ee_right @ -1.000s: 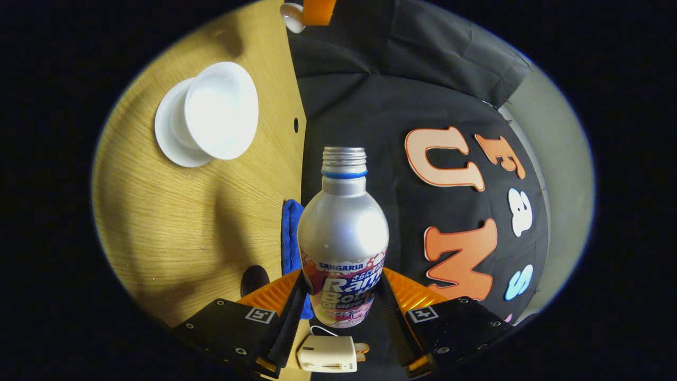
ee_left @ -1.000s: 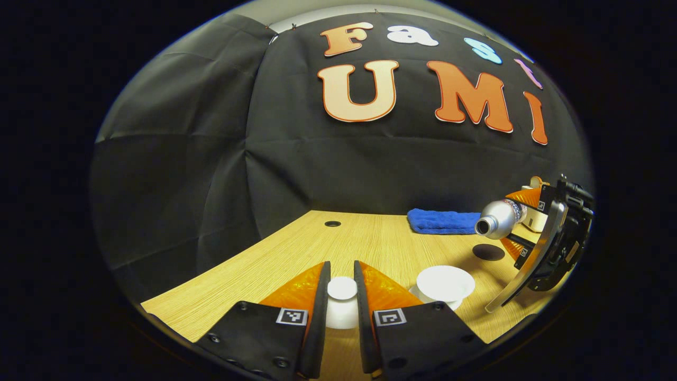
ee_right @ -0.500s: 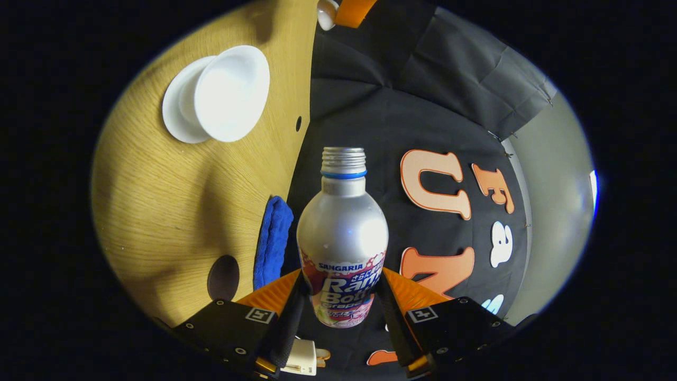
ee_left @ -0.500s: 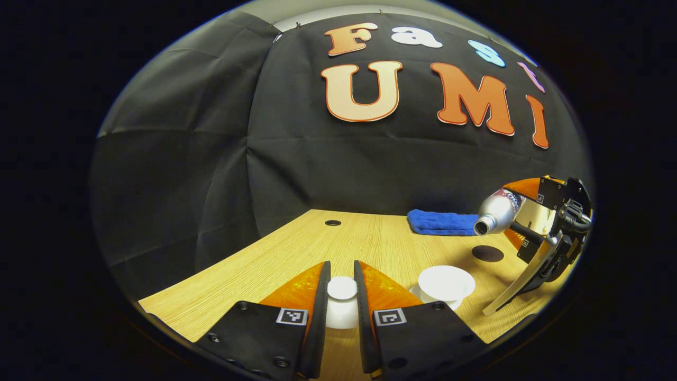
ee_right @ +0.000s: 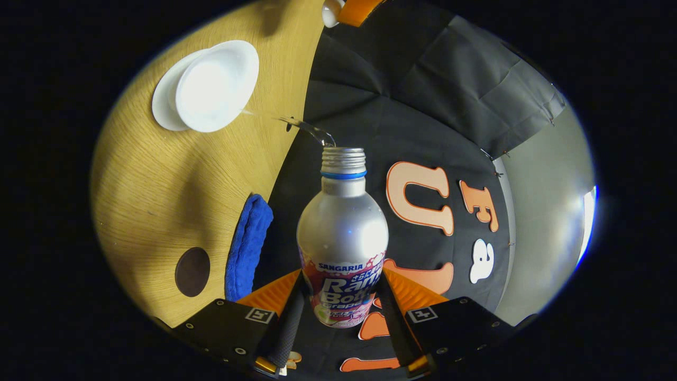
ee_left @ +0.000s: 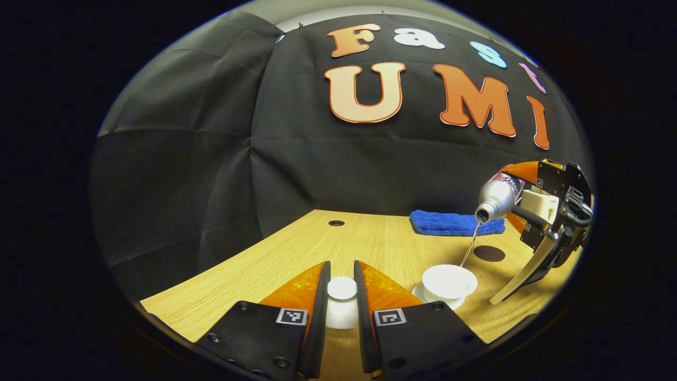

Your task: Open the teacup lid with one hand, grasp the water bottle and pour water into the teacup with the other hand; after pouring, place the water bottle on the coaster and then close the teacup lid.

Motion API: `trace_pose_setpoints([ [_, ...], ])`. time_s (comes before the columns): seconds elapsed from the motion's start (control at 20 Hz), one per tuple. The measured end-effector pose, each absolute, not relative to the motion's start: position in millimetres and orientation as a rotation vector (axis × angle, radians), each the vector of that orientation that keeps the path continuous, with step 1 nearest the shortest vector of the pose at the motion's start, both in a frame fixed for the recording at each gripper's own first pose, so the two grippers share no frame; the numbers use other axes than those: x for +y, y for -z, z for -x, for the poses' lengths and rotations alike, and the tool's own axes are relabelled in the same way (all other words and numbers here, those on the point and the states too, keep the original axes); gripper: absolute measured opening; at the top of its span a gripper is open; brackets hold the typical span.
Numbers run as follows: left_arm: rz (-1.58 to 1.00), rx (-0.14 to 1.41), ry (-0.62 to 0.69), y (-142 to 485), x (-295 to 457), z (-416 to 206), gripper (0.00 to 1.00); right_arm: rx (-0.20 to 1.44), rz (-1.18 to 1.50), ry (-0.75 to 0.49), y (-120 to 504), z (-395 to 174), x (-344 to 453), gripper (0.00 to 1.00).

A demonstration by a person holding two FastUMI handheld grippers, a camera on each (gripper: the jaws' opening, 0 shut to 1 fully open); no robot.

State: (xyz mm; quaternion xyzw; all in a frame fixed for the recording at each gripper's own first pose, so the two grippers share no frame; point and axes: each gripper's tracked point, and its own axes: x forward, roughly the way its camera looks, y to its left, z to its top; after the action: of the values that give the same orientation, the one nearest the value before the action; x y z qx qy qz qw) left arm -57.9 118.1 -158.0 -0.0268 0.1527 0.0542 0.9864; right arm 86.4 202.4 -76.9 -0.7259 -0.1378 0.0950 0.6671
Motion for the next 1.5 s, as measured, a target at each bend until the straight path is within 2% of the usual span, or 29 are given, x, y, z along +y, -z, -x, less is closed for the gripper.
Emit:
trace_pose_setpoints([
  [0.05, 0.054, 0.306, -0.111, 157, 118, 58, 0.35, -0.320, 1.643, -0.209, 73, -88, 203, 0.76],
  [0.15, 0.054, 0.307, -0.113, 157, 119, 58, 0.31, -0.332, 1.652, -0.197, 68, -90, 203, 0.76],
  [0.8, 0.067, 0.291, -0.112, 157, 119, 59, 0.31, -0.433, 1.673, -0.113, 19, -97, 198, 0.76],
  [0.9, 0.069, 0.288, -0.113, 157, 120, 59, 0.32, -0.413, 1.666, -0.138, 27, -99, 200, 0.76],
  [0.95, 0.071, 0.288, -0.113, 157, 119, 58, 0.29, -0.411, 1.673, -0.161, 36, -97, 204, 0.76],
  [1.0, 0.070, 0.289, -0.113, 158, 120, 59, 0.31, -0.419, 1.698, -0.177, 43, -94, 211, 0.76],
  [1.25, 0.091, 0.295, -0.101, 159, 117, 58, 0.31, -0.417, 1.760, -0.250, 77, -88, 225, 0.76],
  [1.3, 0.090, 0.298, -0.094, 161, 115, 60, 0.29, -0.419, 1.768, -0.262, 82, -85, 229, 0.76],
  [1.35, 0.092, 0.296, -0.092, 161, 115, 60, 0.31, -0.421, 1.773, -0.274, 85, -84, 234, 0.76],
  [1.5, 0.097, 0.286, -0.082, 160, 112, 61, 0.31, -0.433, 1.786, -0.288, 90, -82, 240, 0.76],
])
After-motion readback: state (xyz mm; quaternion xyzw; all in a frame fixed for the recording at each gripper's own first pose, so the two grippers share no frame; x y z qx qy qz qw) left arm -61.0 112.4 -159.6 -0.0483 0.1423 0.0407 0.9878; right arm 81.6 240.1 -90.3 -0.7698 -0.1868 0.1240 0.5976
